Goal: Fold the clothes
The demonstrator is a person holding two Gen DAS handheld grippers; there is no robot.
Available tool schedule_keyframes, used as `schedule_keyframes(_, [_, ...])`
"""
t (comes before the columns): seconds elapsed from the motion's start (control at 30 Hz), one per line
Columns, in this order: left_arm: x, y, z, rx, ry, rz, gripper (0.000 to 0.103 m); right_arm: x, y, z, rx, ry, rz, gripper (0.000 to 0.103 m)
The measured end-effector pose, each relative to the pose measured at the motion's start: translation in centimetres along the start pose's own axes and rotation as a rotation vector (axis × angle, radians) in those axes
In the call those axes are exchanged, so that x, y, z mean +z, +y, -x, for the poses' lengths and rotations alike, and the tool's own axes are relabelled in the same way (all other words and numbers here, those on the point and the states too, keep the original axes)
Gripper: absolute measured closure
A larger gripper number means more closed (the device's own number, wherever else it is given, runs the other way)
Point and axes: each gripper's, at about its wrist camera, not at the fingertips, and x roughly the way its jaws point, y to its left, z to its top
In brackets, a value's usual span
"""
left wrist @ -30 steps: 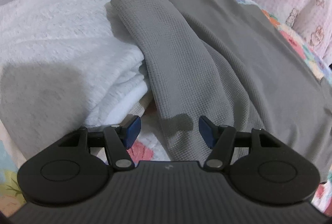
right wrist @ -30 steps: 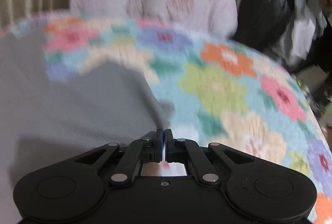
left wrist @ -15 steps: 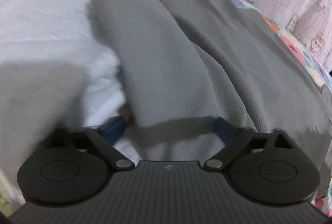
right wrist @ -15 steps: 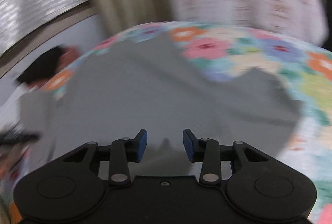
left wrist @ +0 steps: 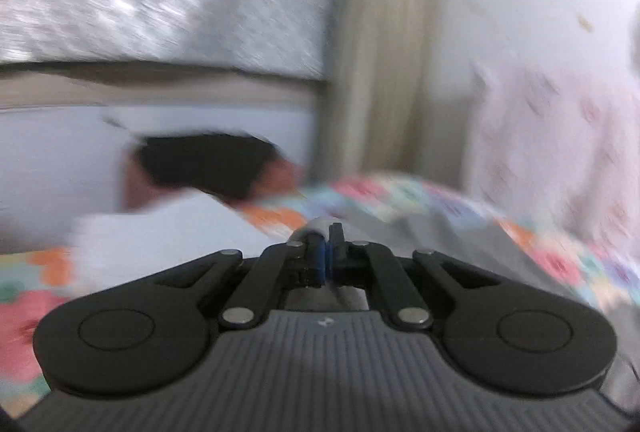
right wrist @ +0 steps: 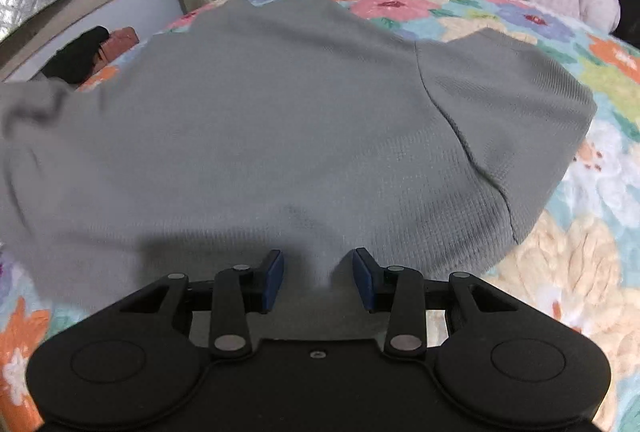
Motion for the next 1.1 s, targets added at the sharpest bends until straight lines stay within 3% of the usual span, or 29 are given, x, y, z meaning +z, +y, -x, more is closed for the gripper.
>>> schedule_keyframes(0.13, [-3.9,1.4,-1.6,0.172,0.147,-0.031,0.102,-0.4,0.1,0.1,0.003,-0.003,0.027,0.058])
schedule_keyframes(0.23, [-4.3,2.5,-2.5,0.244,0.227,-0.008,0.099,-0.8,0.1,0.5,-0.003,-0.010,0.019,0.058])
schedule_keyframes(0.3, [-4.2,3.3,-2.4,0.254,0.261,0.023,0.098,-1.2,0.0,1.0,-0.013,-0.009,0.006,0.058])
schedule_keyframes(0.4, [-4.1,4.6,-2.2,0.203,0.351,0.087,0.090,-2.1,-0.6,2.1,-0.011,-0.005,0.006,0.058])
schedule_keyframes(0.5, [-4.8,6.0,-1.1,0.064,0.472,0.227,0.062,-3.1,-1.1,3.4,0.007,-0.008,0.010,0.049])
schedule_keyframes(0.53, [-5.2,5.9,-0.6,0.023,0.508,0.243,0.058,-3.4,-1.3,3.6,0.014,-0.001,0.004,0.048])
schedule_keyframes(0.67, [-7.6,3.3,0.5,-0.105,0.647,0.146,0.050,-4.7,-2.2,4.3,0.077,0.018,-0.061,0.045])
schedule_keyframes(0.77, [-10.1,0.5,0.0,-0.191,0.781,0.090,0.046,-5.5,-2.9,4.1,0.194,0.000,-0.153,0.039])
schedule_keyframes(0.83, [-11.8,-0.4,-0.8,-0.256,0.878,0.117,0.040,-5.6,-2.8,3.3,0.277,-0.005,-0.203,0.037])
schedule_keyframes(0.9, [-13.5,-0.8,-1.4,-0.309,0.957,0.193,0.040,-5.7,-2.3,2.3,0.316,-0.018,-0.210,0.028])
schedule_keyframes(0.93, [-13.8,-0.9,-1.5,-0.319,0.961,0.214,0.040,-5.6,-2.0,1.8,0.319,-0.029,-0.209,0.026])
schedule_keyframes(1.1, [-13.3,-1.3,-1.3,-0.301,0.836,0.250,0.034,-4.4,-2.6,0.0,0.321,-0.083,-0.316,0.028])
